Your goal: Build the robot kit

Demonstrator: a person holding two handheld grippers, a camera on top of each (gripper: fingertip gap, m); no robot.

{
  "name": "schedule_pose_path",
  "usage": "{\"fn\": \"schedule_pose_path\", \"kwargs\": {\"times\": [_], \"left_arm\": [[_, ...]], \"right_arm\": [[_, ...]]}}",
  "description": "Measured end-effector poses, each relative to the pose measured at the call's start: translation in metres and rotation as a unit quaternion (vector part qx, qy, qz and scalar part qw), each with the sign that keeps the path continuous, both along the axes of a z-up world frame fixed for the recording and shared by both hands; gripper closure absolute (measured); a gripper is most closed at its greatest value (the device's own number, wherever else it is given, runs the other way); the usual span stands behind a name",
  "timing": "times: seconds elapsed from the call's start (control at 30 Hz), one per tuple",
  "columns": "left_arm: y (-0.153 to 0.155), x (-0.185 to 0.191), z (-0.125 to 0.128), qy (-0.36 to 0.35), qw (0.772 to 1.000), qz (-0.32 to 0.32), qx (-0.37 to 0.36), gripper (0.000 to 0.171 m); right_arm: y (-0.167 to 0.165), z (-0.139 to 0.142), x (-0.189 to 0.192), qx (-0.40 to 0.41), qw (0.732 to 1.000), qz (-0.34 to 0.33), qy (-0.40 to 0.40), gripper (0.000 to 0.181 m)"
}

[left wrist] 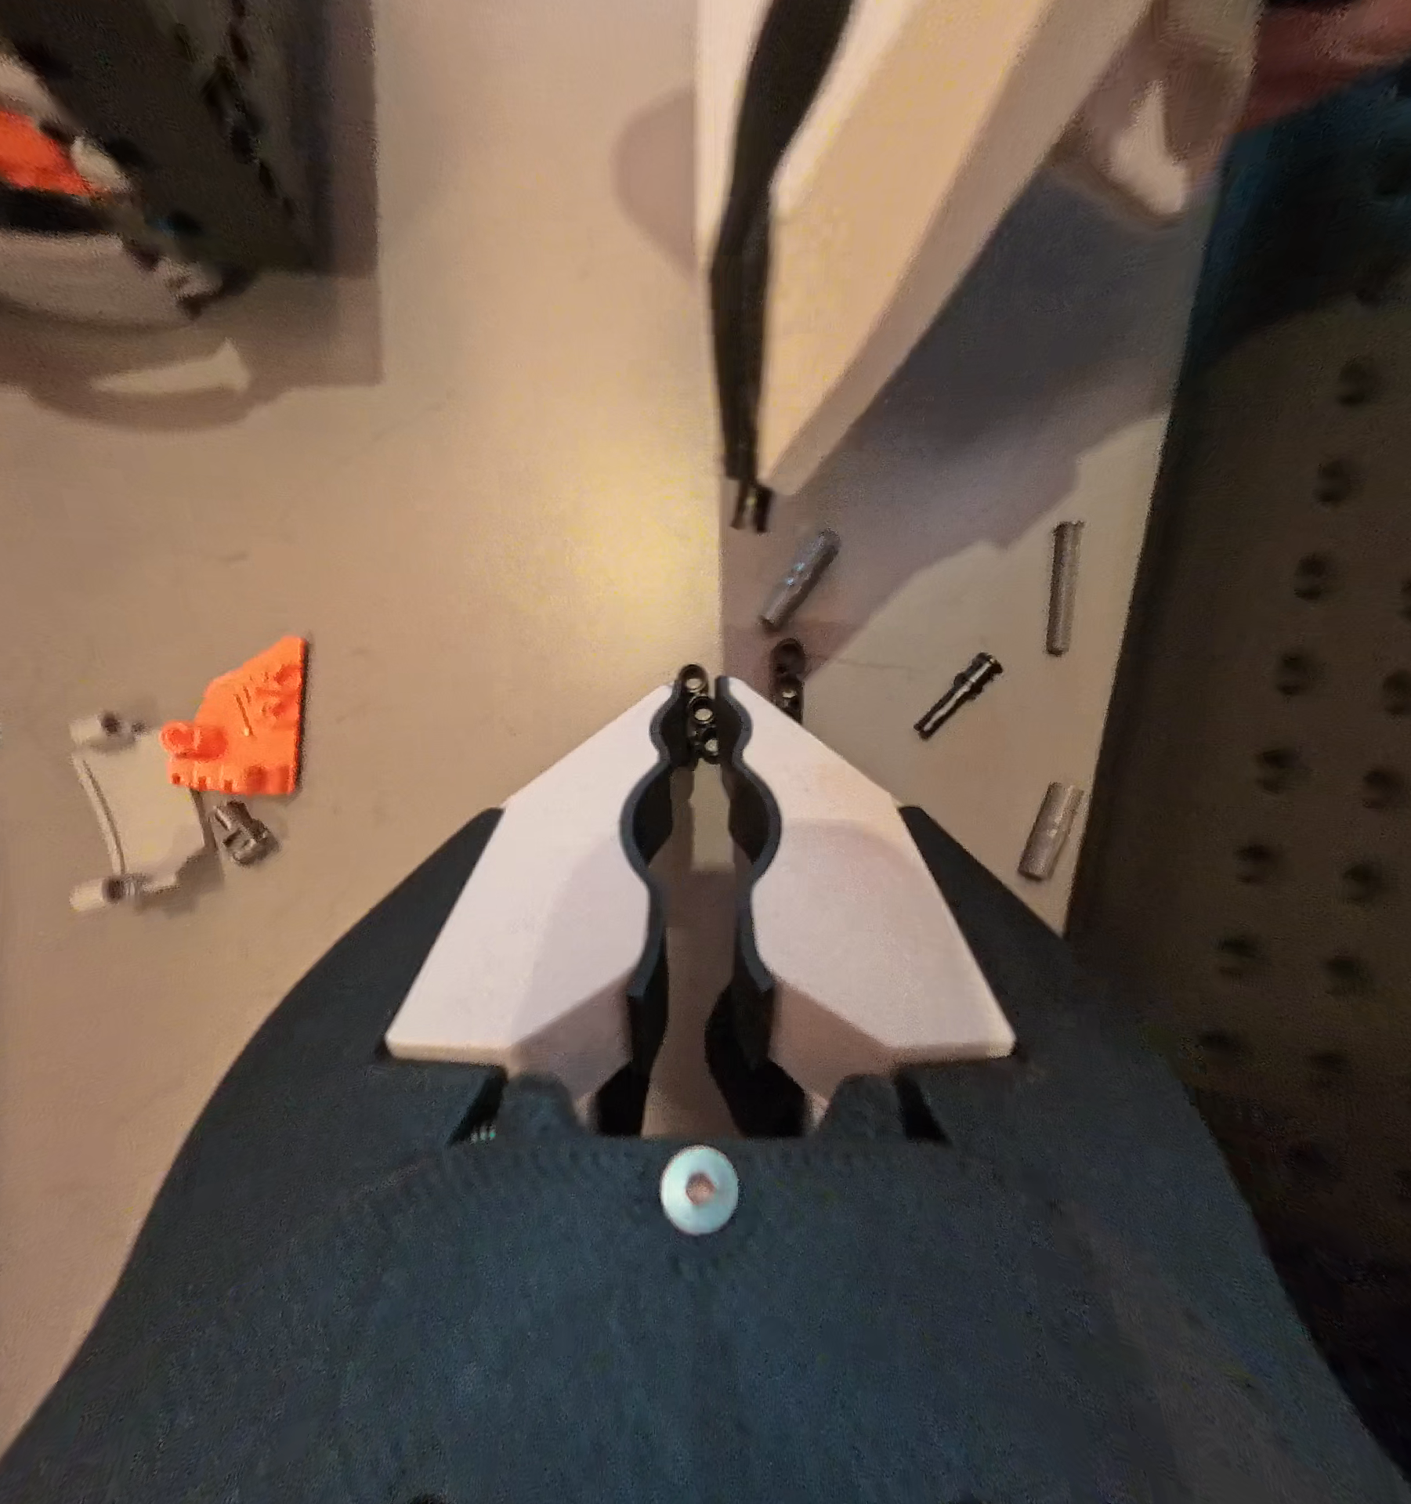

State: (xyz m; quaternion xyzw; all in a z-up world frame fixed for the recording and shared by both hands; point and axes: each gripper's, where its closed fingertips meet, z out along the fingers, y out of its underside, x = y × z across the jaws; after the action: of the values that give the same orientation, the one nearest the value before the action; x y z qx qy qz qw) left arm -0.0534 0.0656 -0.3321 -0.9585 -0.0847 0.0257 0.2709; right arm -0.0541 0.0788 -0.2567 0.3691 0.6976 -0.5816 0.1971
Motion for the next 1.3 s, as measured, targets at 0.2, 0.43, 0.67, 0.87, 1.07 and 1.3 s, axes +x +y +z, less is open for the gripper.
{"fn": "schedule_pose_path", "kwargs": {"times": [0.2, 0.43, 0.67, 0.87, 1.07, 1.3], "left_arm": [[-0.008, 0.003, -0.001, 0.031, 0.997, -0.062, -0.027, 0.16], [-0.025, -0.007, 0.002, 0.056, 0.998, 0.004, -0.016, 0.148], [-0.043, -0.011, 0.004, 0.058, 0.995, 0.085, -0.009, 0.144], [-0.052, -0.011, 0.0, 0.044, 0.992, 0.115, -0.017, 0.15], [-0.048, -0.008, -0.005, 0.028, 0.993, 0.114, -0.01, 0.158], [-0.047, -0.011, -0.005, 0.037, 0.993, 0.11, -0.009, 0.171]], "right_arm": [[0.0, 0.001, 0.001, -0.002, 1.0, 0.004, 0.002, 0.179], [0.001, 0.002, 0.0, -0.003, 1.0, 0.002, 0.005, 0.179], [0.0, 0.002, -0.002, -0.003, 1.0, 0.003, 0.006, 0.179], [-0.002, 0.002, -0.004, -0.002, 1.0, 0.004, 0.009, 0.179], [-0.003, 0.001, -0.004, -0.002, 1.0, 0.005, 0.007, 0.179], [-0.003, 0.0, -0.004, -0.001, 1.0, 0.004, 0.006, 0.179]]}}
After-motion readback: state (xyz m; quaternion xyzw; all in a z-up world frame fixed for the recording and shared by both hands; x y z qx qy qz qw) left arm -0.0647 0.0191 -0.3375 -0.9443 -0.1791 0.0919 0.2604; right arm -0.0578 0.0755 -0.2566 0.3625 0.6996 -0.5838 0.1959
